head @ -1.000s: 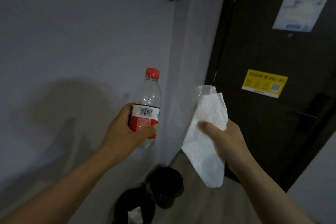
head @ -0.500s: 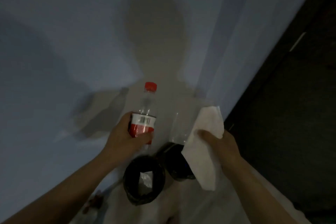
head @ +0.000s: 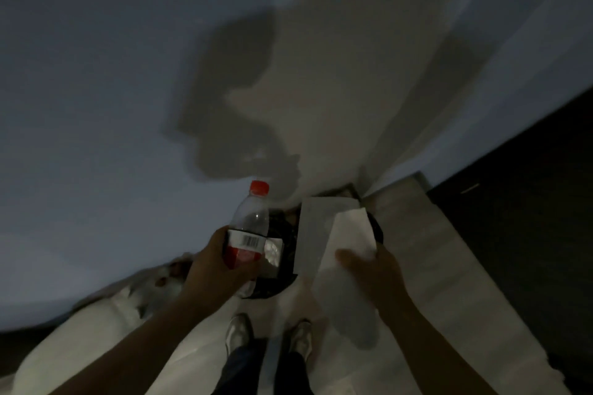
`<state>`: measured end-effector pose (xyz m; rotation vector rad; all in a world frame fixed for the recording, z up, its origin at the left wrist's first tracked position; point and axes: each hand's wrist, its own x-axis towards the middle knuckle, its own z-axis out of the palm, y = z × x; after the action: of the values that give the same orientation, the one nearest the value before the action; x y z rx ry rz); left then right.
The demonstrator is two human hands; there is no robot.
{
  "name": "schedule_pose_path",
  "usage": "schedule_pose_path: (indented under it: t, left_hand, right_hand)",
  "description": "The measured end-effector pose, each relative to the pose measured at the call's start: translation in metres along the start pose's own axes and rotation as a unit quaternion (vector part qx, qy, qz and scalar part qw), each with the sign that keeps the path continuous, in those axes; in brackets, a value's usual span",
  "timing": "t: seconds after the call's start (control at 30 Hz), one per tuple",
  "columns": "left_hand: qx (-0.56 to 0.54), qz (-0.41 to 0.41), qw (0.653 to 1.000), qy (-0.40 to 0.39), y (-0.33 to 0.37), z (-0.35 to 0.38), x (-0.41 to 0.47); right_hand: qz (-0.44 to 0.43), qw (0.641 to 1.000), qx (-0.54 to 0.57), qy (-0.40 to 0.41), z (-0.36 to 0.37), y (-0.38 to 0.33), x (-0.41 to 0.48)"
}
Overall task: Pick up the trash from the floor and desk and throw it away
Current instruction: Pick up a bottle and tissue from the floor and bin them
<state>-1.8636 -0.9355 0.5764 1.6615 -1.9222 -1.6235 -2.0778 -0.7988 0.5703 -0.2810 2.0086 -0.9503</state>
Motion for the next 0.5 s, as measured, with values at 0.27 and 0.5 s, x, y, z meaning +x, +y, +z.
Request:
schedule_pose_path:
  t: [0.27, 0.5]
  left_hand:
    - [0.03, -0.08, 0.996, -0.029, -0.102, 0.03, 0.066]
    - [0.049, -0.139, 0.988, -0.04, -0.185, 0.058, 0.113]
  right_hand:
    - [0.032, 0.999, -0.025, -0.034, 0.075, 0.072, 0.078]
    - [0.065, 0.995, -0.058, -0.038, 0.152, 0.148, 0.154]
